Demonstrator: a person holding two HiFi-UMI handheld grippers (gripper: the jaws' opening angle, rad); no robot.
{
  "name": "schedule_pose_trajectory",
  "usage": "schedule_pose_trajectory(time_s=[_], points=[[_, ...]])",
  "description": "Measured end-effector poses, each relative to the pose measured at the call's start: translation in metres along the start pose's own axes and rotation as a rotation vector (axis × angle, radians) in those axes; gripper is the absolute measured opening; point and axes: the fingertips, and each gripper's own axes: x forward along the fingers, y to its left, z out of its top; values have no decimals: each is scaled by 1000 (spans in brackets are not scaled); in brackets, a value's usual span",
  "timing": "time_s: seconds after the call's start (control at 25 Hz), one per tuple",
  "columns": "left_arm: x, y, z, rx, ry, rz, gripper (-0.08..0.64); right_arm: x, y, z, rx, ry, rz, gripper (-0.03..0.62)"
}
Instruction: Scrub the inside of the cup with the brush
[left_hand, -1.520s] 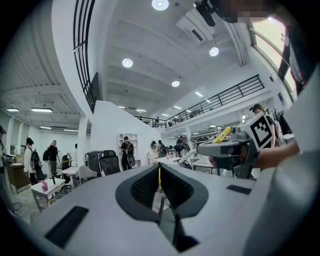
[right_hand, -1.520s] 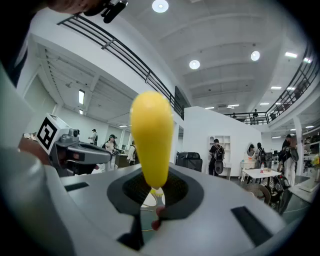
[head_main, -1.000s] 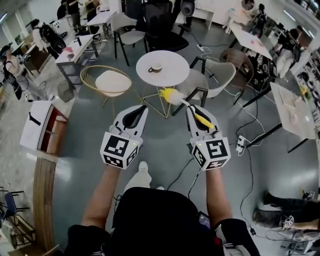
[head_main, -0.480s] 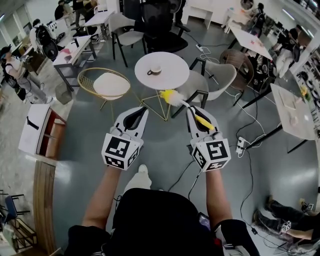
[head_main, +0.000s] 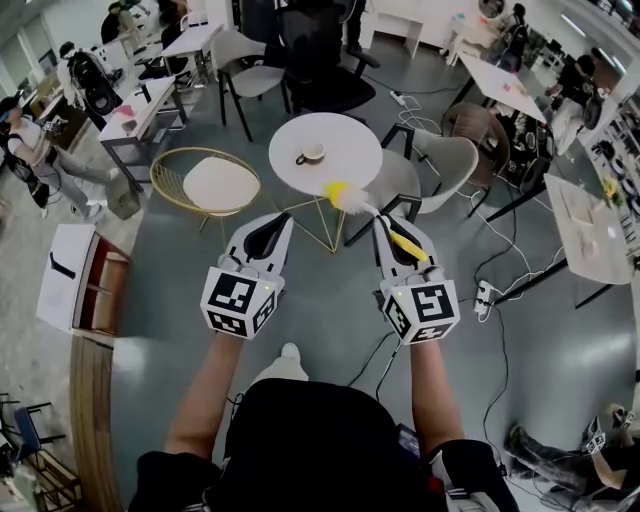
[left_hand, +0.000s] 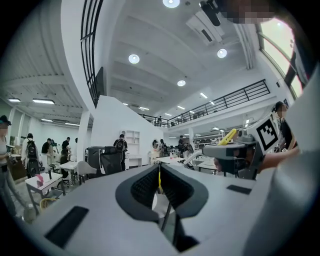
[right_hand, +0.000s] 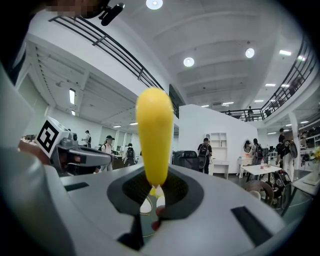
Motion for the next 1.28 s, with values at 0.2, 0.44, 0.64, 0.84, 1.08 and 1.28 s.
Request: schedule_pose_trajectory(time_s=[0.2, 0.44, 0.64, 0.84, 1.08, 1.28], points=[[18, 34, 1, 3, 15, 3, 21, 33, -6, 4, -1, 13, -11, 48], [30, 73, 4, -5, 12, -4, 21, 74, 1, 5, -7, 24, -10, 48], [34, 97, -3, -33, 17, -17, 21, 97, 7, 1, -14, 36, -17, 48], [38, 123, -7, -62, 11, -13, 21, 115, 11, 1, -19, 35, -28, 48], [50, 134, -11, -78, 14, -27, 21, 132, 9, 2, -32, 47, -32, 48], [61, 132, -16, -82, 16, -49, 21, 134, 3, -1, -35, 54, -42, 48]])
